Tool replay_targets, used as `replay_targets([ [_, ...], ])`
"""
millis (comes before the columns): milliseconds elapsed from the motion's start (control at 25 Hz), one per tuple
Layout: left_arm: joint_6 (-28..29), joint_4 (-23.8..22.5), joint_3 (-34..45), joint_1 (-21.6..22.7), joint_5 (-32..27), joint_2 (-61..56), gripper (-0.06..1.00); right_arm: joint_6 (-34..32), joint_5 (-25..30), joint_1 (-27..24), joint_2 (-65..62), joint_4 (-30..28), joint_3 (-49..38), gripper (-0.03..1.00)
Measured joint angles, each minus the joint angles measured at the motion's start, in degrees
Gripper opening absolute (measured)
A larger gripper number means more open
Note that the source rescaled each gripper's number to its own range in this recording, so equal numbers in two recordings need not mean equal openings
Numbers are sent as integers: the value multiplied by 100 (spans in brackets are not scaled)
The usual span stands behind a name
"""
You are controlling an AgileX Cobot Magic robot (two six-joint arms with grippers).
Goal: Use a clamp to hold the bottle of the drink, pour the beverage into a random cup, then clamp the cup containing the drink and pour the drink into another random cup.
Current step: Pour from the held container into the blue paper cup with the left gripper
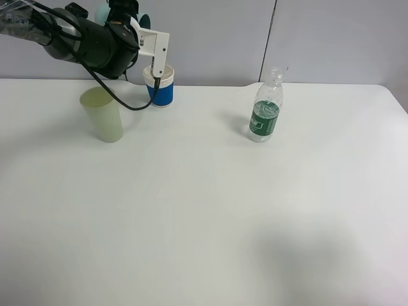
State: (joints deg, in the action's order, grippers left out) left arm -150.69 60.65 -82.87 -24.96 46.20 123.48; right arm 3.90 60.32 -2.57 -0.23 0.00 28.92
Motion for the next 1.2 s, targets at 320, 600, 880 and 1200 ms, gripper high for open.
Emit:
replay_targets([
  [320, -18, -683, 0, 0, 23, 0, 3, 0, 0, 0, 0, 0, 0, 100],
  [600, -414, -862, 0, 0, 23, 0, 3, 0, 0, 0, 0, 0, 0, 100],
  [880, -652, -1114, 0, 0, 16, 0, 3, 0, 0, 0, 0, 0, 0, 100],
  [1200, 264, -307, 0, -107, -704, -165, 3, 0, 0, 0, 0, 0, 0, 100],
])
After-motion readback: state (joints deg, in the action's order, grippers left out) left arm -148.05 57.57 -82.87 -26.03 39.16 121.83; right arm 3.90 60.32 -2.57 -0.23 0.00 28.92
